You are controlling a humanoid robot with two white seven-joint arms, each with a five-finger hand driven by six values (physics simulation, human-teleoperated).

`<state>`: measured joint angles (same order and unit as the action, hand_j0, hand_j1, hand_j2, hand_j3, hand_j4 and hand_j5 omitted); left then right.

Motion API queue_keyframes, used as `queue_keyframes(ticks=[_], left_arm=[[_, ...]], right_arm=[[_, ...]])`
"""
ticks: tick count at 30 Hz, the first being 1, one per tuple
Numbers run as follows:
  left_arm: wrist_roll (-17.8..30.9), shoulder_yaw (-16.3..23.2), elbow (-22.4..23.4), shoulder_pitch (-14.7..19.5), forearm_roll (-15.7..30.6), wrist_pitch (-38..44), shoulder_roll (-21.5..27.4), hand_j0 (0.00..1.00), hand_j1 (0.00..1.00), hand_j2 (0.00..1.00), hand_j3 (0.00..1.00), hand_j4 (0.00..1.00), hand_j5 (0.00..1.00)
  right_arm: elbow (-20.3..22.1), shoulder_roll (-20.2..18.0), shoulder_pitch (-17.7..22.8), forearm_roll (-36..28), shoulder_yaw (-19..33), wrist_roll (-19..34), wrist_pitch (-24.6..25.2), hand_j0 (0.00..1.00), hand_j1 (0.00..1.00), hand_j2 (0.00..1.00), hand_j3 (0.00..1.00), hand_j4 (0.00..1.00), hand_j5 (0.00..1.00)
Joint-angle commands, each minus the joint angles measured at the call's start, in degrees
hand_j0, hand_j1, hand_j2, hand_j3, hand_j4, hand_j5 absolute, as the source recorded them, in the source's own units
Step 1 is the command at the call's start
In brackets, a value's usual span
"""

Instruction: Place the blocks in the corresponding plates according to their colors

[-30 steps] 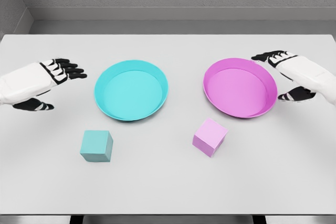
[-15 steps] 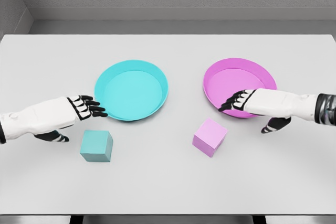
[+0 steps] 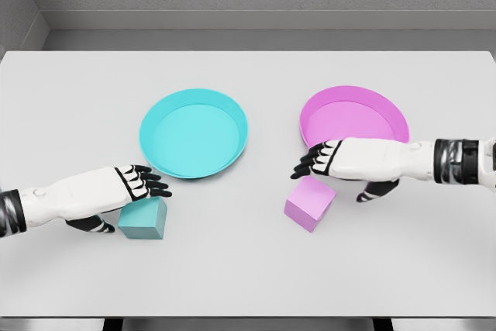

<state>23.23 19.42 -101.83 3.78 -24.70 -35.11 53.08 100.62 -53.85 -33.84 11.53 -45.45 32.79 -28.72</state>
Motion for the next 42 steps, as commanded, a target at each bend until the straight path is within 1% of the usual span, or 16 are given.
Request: queue_keyframes(ticks=[1,10,16,17,18,20,22,23,24,27,28,29,30,31,37,42], left_arm=[[-0.1,0.0,0.0,0.0,0.4,0.1,-0.1,1.0,1.0,1.0,1.0,1.0,1.0],[-0.6,0.2,0.0,-0.3,0.7,0.1,-2.9,1.0,1.0,1.0,1.0,1.0,1.0],[-0.6,0.3,0.0,-0.3,1.1,0.1,-2.4,0.99,0.99,0.99,0.99,0.99,0.99],[-0.6,0.3,0.0,-0.3,1.1,0.1,-2.3,0.95,0.95,0.95,0.95,0.95,0.95],[-0.6,0.3,0.0,-0.3,1.1,0.1,-2.1,0.86,0.86,0.86,0.86,0.86,0.86],[-0.6,0.3,0.0,-0.3,1.2,0.1,-2.1,0.78,0.78,0.78,0.78,0.78,0.78],[-0.6,0.3,0.0,-0.2,1.2,0.1,-2.0,0.74,0.74,0.74,0.74,0.74,0.74],[-0.6,0.3,0.0,-0.2,1.2,0.1,-2.1,0.73,0.73,0.73,0.73,0.73,0.73],[-0.6,0.3,0.0,-0.2,1.2,0.1,-2.1,0.73,0.73,0.73,0.73,0.73,0.73],[-0.6,0.3,0.0,-0.2,1.2,0.1,-2.1,0.73,0.73,0.73,0.73,0.73,0.73],[-0.6,0.3,0.0,-0.2,1.2,0.1,-2.1,0.72,0.72,0.72,0.72,0.72,0.72],[-0.6,0.3,0.0,-0.2,1.2,0.1,-2.1,0.72,0.72,0.72,0.72,0.72,0.72],[-0.6,0.3,0.0,-0.2,1.5,0.1,-2.1,0.72,0.72,0.72,0.72,0.72,0.72],[-0.8,0.3,0.0,-0.2,1.8,0.1,-2.1,0.72,0.72,0.72,0.72,0.72,0.72],[-1.1,0.3,0.1,-0.2,2.7,0.1,-2.0,0.7,0.7,0.7,0.7,0.7,0.7],[-1.1,0.0,0.1,0.0,4.0,0.1,-1.7,0.68,0.68,0.68,0.68,0.68,0.68]], right_arm=[[0.0,0.7,0.0,-0.3,-1.2,0.0,-0.5,1.0,1.0,1.0,1.0,1.0,1.0],[-0.1,2.6,-0.4,-0.4,-2.5,0.0,-0.2,1.0,1.0,1.0,1.0,1.0,1.0],[-0.1,2.7,-0.4,-0.4,-4.9,-0.3,0.2,1.0,1.0,1.0,1.0,1.0,1.0],[-0.1,2.7,-0.4,-0.5,-4.9,-0.3,0.2,1.0,1.0,1.0,1.0,1.0,1.0],[-0.1,2.7,-0.4,-0.5,-4.9,-0.4,0.5,1.0,1.0,1.0,1.0,1.0,1.0],[-0.2,2.6,-0.4,-0.5,-5.0,-0.4,0.5,1.0,1.0,1.0,1.0,1.0,1.0],[-0.3,2.7,-0.4,-0.5,-5.0,-0.4,0.9,1.0,1.0,1.0,1.0,1.0,1.0],[-0.3,2.7,-0.4,-0.5,-5.0,-0.5,3.8,1.0,1.0,1.0,1.0,1.0,1.0],[-0.3,2.7,-0.4,-0.5,-5.0,-0.5,4.8,1.0,1.0,1.0,1.0,1.0,1.0],[-0.2,2.6,-0.3,-0.5,-5.0,-0.5,4.8,1.0,1.0,1.0,1.0,1.0,1.0],[-0.2,2.6,-0.3,-0.5,-5.0,-0.5,4.8,0.95,0.95,0.95,0.95,0.95,0.95],[-0.2,2.6,-0.3,-0.4,-5.0,-0.5,4.8,0.85,0.85,0.85,0.85,0.85,0.85],[-0.2,2.6,-0.3,-0.2,-5.0,-0.4,4.8,0.71,0.71,0.71,0.71,0.71,0.71],[-0.2,2.6,-0.4,-0.1,-5.0,-0.2,4.8,0.62,0.62,0.62,0.62,0.62,0.62],[-0.2,2.6,-0.4,-0.1,-5.5,-0.1,4.8,0.53,0.53,0.53,0.53,0.53,0.53],[-0.2,2.7,-0.4,0.0,-5.4,0.0,4.8,0.52,0.52,0.52,0.52,0.52,0.52]])
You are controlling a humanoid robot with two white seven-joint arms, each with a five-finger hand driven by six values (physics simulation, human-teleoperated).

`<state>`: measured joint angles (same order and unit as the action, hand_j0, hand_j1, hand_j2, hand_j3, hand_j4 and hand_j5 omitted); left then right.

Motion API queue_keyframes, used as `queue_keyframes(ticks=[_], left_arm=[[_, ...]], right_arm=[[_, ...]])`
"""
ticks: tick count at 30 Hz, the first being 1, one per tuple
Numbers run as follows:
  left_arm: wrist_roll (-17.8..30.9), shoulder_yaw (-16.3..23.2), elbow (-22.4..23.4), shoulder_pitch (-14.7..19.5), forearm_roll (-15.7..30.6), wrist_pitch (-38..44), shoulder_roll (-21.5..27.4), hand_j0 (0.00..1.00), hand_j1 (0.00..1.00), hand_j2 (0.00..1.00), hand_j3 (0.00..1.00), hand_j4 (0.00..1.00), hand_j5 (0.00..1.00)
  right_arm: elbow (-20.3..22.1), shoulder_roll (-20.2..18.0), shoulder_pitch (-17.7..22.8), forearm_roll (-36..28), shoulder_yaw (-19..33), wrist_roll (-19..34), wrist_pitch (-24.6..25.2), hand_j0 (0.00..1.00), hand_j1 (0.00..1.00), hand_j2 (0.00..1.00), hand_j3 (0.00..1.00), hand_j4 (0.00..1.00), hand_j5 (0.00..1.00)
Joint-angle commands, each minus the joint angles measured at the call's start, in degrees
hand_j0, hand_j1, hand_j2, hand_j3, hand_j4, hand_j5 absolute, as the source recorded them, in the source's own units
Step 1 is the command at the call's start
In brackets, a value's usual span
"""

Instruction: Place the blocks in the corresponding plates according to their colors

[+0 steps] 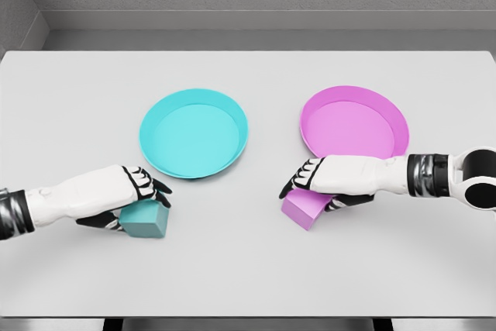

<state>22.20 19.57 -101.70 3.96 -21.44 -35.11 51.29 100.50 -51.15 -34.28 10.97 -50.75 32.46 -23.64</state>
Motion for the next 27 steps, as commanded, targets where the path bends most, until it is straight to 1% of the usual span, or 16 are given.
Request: queue_keyframes(ticks=[1,4,5,8,9,14,17,18,19,21,22,23,24,25,26,27], left_arm=[[0.0,-0.2,0.0,0.1,1.7,0.1,0.6,0.67,0.67,0.67,0.67,0.67,0.67],[0.0,-0.2,0.1,1.1,2.8,0.1,0.8,0.66,0.66,0.66,0.66,0.66,0.66],[0.0,-0.7,0.2,1.8,3.2,0.1,0.8,0.58,0.58,0.58,0.58,0.58,0.58],[0.0,-0.6,0.2,3.1,3.3,0.1,0.3,0.55,0.55,0.55,0.55,0.55,0.55],[0.0,-0.6,0.2,3.3,3.3,0.1,0.3,0.54,0.54,0.54,0.54,0.54,0.54],[0.0,-0.8,0.7,6.2,4.0,0.1,0.1,0.53,0.53,0.53,0.53,0.53,0.53],[0.0,-0.3,2.5,9.8,4.1,0.1,-0.2,0.53,0.53,0.53,0.53,0.53,0.53],[0.0,-0.2,3.0,10.6,4.0,0.1,-1.0,0.53,0.53,0.53,0.53,0.53,0.53],[0.1,0.0,4.6,12.3,3.3,0.1,-3.1,0.53,0.53,0.53,0.53,0.53,0.53],[0.5,0.3,7.1,14.3,2.5,0.1,-5.1,0.53,0.53,0.53,0.53,0.53,0.53],[0.6,0.6,8.1,15.1,1.2,0.1,-6.8,0.53,0.53,0.53,0.53,0.53,0.53],[0.6,2.0,9.4,17.0,-0.9,0.1,-8.7,0.53,0.53,0.53,0.53,0.53,0.53],[0.6,3.7,10.6,18.3,-1.3,0.1,-9.6,0.53,0.53,0.53,0.53,0.53,0.53],[0.6,6.7,12.9,21.1,-1.5,0.1,-10.9,0.53,0.53,0.53,0.53,0.53,0.53],[0.6,7.9,14.2,22.3,-1.7,0.1,-11.6,0.53,0.53,0.53,0.53,0.53,0.53],[0.6,8.5,14.8,22.8,-2.5,0.1,-12.1,0.53,0.53,0.53,0.53,0.53,0.53]], right_arm=[[0.0,0.0,0.0,0.5,0.0,0.3,-0.3,0.51,0.51,0.51,0.51,0.51,0.51],[0.0,0.5,-1.4,0.6,0.3,0.3,-0.3,0.51,0.51,0.51,0.51,0.51,0.51],[0.0,1.0,-1.7,0.6,0.4,0.3,-0.2,0.51,0.51,0.51,0.51,0.51,0.51],[0.0,1.1,-2.3,0.6,0.5,0.3,-0.2,0.49,0.49,0.49,0.49,0.49,0.49],[0.0,1.4,-2.5,0.6,0.5,0.3,-0.2,0.43,0.43,0.43,0.43,0.43,0.43],[0.0,1.9,-3.8,0.6,0.6,0.3,-0.3,0.42,0.42,0.42,0.42,0.42,0.42],[0.0,1.9,-4.7,0.6,0.9,0.2,-0.3,0.42,0.42,0.42,0.42,0.42,0.42],[0.0,1.9,-4.7,0.6,1.5,0.3,-0.3,0.42,0.42,0.42,0.42,0.42,0.42],[0.0,1.8,-4.7,0.5,3.4,0.3,-0.4,0.42,0.42,0.42,0.42,0.42,0.42],[0.0,1.8,-4.6,0.5,5.0,0.2,-0.4,0.42,0.42,0.42,0.42,0.42,0.42],[0.0,1.8,-4.7,0.5,5.4,0.3,-0.4,0.42,0.42,0.42,0.42,0.42,0.42],[0.0,1.8,-4.7,0.5,5.9,0.3,-0.3,0.42,0.42,0.42,0.42,0.42,0.42],[0.0,1.8,-4.7,0.5,5.9,0.3,-0.3,0.42,0.42,0.42,0.42,0.42,0.42],[0.0,1.8,-4.7,0.5,6.1,0.3,-0.3,0.42,0.42,0.42,0.42,0.42,0.42],[0.0,1.7,-4.6,0.5,7.1,0.3,-0.3,0.42,0.42,0.42,0.42,0.42,0.42],[0.0,1.5,-4.3,0.5,8.1,0.3,-0.3,0.43,0.43,0.43,0.43,0.43,0.43]])
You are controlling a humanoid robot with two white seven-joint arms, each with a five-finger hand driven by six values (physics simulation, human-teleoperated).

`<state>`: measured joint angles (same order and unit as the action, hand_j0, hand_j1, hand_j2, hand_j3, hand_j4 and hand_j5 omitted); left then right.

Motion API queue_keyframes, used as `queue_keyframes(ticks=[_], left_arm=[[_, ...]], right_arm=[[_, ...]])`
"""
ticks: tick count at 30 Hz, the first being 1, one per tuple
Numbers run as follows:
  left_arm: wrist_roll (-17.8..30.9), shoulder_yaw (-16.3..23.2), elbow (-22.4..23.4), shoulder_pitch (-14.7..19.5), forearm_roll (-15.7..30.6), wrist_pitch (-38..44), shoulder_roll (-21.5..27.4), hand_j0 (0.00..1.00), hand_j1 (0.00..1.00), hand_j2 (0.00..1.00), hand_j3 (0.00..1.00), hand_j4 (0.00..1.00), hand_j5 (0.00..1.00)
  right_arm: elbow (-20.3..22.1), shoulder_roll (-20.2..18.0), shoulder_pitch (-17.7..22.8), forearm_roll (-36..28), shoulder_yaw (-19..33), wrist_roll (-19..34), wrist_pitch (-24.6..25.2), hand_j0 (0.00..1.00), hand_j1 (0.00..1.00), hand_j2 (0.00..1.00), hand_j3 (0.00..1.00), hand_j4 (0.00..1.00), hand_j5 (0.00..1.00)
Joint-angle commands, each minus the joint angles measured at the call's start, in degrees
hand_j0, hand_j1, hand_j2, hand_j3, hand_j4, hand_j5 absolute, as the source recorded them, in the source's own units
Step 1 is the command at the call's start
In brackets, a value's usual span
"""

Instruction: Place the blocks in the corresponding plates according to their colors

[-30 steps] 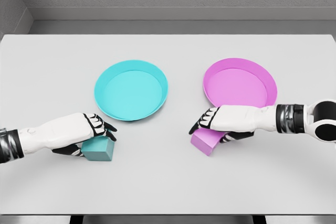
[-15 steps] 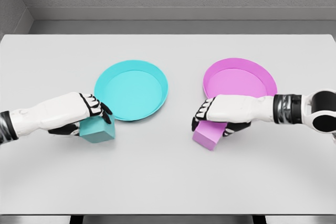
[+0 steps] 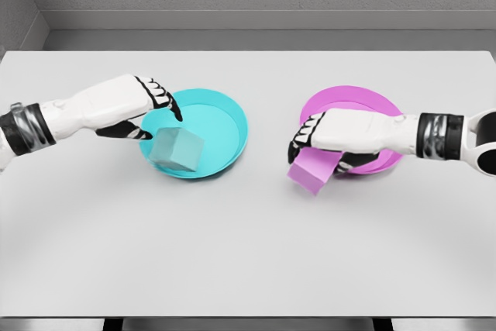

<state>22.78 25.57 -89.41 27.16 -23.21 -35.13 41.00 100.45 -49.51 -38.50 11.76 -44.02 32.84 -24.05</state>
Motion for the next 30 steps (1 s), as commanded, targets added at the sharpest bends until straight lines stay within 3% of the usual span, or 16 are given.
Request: queue_keyframes(ticks=[1,2,3,4,5,9,11,13,16,24,25,26,30], left_arm=[[0.0,2.7,3.3,0.1,-1.8,0.1,-3.2,0.55,0.55,0.55,0.55,0.55,0.55],[0.0,3.0,3.5,0.5,-2.1,0.1,-3.7,0.59,0.59,0.59,0.59,0.59,0.59],[-0.1,3.0,3.5,0.7,-1.9,0.1,-3.7,0.7,0.7,0.7,0.7,0.7,0.7],[-0.1,3.0,3.5,0.8,-1.8,0.1,-3.7,0.92,0.92,0.92,0.92,0.92,0.92],[-0.1,2.9,3.5,0.8,-1.6,0.1,-3.7,1.0,1.0,1.0,1.0,1.0,1.0],[-0.5,2.0,2.9,0.9,0.4,0.1,-1.2,1.0,1.0,1.0,1.0,1.0,1.0],[-0.5,2.0,2.6,0.8,2.7,0.1,1.2,1.0,1.0,1.0,1.0,1.0,1.0],[-0.5,2.1,0.6,0.0,6.4,0.1,7.9,1.0,1.0,1.0,1.0,1.0,1.0],[-0.5,2.2,0.3,-0.2,7.9,0.1,13.0,1.0,1.0,1.0,1.0,1.0,1.0],[-0.4,2.4,0.4,-0.3,8.6,0.1,16.7,1.0,1.0,1.0,1.0,1.0,1.0],[-0.1,2.3,0.4,-0.3,8.5,0.1,16.7,1.0,1.0,1.0,1.0,1.0,1.0],[-0.1,2.4,0.4,-0.3,8.5,0.1,16.8,1.0,1.0,1.0,1.0,1.0,1.0],[-0.1,2.6,0.4,-0.3,8.5,0.1,16.7,1.0,1.0,1.0,1.0,1.0,1.0]], right_arm=[[0.0,-0.7,0.0,-0.3,2.4,-0.1,0.1,0.43,0.43,0.43,0.43,0.43,0.43],[-0.1,-0.8,0.2,-0.4,3.4,-0.1,0.1,0.43,0.43,0.43,0.43,0.43,0.43],[-0.2,-1.1,0.1,-0.4,3.5,-0.1,0.2,0.43,0.43,0.43,0.43,0.43,0.43],[-0.5,-1.2,0.0,-0.4,3.7,-0.1,0.3,0.43,0.43,0.43,0.43,0.43,0.43],[-0.6,-1.2,0.1,-0.4,4.2,-0.1,0.4,0.43,0.43,0.43,0.43,0.43,0.43],[-5.6,-1.0,-0.4,-0.3,4.9,-0.1,0.5,0.43,0.43,0.43,0.43,0.43,0.43],[-7.4,-1.1,0.2,-0.4,7.9,-0.1,0.5,0.43,0.43,0.43,0.43,0.43,0.43],[-8.3,-1.1,0.1,-0.3,8.0,-0.1,0.5,0.43,0.43,0.43,0.43,0.43,0.43],[-11.1,-0.9,-0.4,-0.2,8.1,-0.1,0.6,0.43,0.43,0.43,0.43,0.43,0.43],[-11.9,-0.2,0.1,0.1,7.4,-0.2,6.0,0.44,0.44,0.44,0.44,0.44,0.44],[-11.6,-0.2,0.1,0.0,7.4,-0.6,6.2,0.82,0.82,0.82,0.82,0.82,0.82],[-11.4,-0.3,0.1,0.0,7.5,-0.8,7.3,1.0,1.0,1.0,1.0,1.0,1.0],[-11.1,-0.3,0.2,0.0,7.5,-0.8,8.0,1.0,1.0,1.0,1.0,1.0,1.0]])
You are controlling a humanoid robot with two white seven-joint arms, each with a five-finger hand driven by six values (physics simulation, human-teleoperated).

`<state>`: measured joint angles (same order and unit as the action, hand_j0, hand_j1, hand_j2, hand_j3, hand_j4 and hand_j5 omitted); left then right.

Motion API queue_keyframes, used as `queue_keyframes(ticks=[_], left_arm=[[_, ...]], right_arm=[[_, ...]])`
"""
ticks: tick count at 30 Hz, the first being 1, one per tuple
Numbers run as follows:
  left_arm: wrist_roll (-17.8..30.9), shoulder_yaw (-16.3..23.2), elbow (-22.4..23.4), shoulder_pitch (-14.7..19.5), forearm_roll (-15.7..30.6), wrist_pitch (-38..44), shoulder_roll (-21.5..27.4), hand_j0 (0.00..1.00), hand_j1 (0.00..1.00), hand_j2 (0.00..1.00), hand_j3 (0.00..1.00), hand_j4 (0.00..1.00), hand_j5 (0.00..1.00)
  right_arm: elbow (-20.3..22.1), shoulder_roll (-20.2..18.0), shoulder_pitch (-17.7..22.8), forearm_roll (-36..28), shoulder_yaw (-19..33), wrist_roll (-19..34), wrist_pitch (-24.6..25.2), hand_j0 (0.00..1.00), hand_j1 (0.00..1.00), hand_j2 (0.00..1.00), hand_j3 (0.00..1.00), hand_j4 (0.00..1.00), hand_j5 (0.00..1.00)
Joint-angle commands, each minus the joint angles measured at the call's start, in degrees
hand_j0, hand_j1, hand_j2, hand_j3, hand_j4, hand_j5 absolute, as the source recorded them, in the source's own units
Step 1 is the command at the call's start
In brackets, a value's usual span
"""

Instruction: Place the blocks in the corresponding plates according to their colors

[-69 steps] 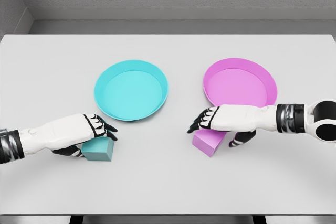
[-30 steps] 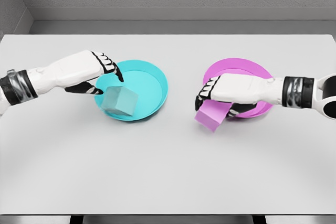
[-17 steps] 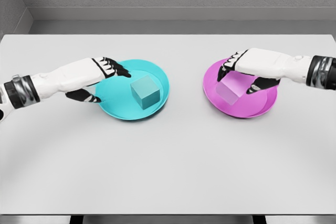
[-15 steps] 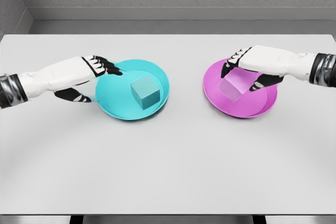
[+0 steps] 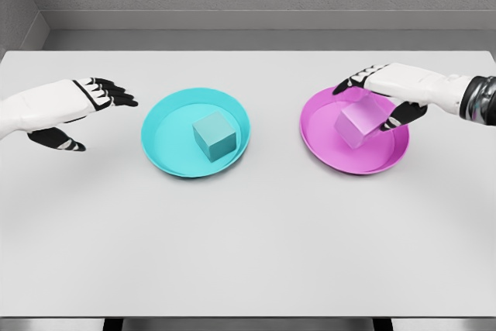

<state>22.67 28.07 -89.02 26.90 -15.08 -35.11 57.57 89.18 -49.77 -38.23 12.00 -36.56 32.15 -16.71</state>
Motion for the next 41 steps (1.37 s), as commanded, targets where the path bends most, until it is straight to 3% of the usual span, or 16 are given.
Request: queue_keyframes(ticks=[1,5,7,9,11,14,15,41], left_arm=[[0.0,0.1,0.0,0.0,0.3,0.1,0.2,1.0,1.0,1.0,1.0,1.0,1.0],[0.0,0.1,0.0,0.0,0.3,0.1,0.3,1.0,1.0,1.0,1.0,1.0,1.0],[0.0,0.1,0.0,0.0,0.3,0.1,0.3,1.0,1.0,1.0,1.0,1.0,1.0],[0.0,0.1,0.0,0.0,0.3,0.1,0.3,1.0,1.0,1.0,1.0,1.0,1.0],[0.0,0.1,0.0,0.0,0.3,0.1,0.3,1.0,1.0,1.0,1.0,1.0,1.0],[0.0,0.1,0.0,0.0,0.3,0.1,0.3,1.0,1.0,1.0,1.0,1.0,1.0],[0.0,0.1,0.0,0.0,0.3,0.1,0.3,1.0,1.0,1.0,1.0,1.0,1.0],[0.1,-0.2,0.2,0.0,0.3,0.1,1.7,1.0,1.0,1.0,1.0,1.0,1.0]], right_arm=[[0.2,-0.1,0.0,-0.3,0.1,-0.1,0.6,1.0,1.0,1.0,1.0,1.0,1.0],[2.8,-0.9,0.2,-0.3,0.4,-0.1,0.2,1.0,1.0,1.0,1.0,1.0,1.0],[6.4,-3.8,0.4,-0.3,0.8,-0.1,-0.4,1.0,1.0,1.0,1.0,1.0,1.0],[7.2,-4.8,2.0,-0.6,3.6,-0.1,-4.0,1.0,1.0,1.0,1.0,1.0,1.0],[8.6,-6.7,6.7,-0.7,8.8,-0.1,-9.3,1.0,1.0,1.0,1.0,1.0,1.0],[9.4,-8.8,19.9,-0.9,22.6,-0.2,-16.2,1.0,1.0,1.0,1.0,1.0,1.0],[9.4,-8.8,21.6,-0.9,24.3,-0.2,-16.6,1.0,1.0,1.0,1.0,1.0,1.0],[9.6,-8.8,21.7,-0.9,24.2,-0.2,-16.0,1.0,1.0,1.0,1.0,1.0,1.0]])
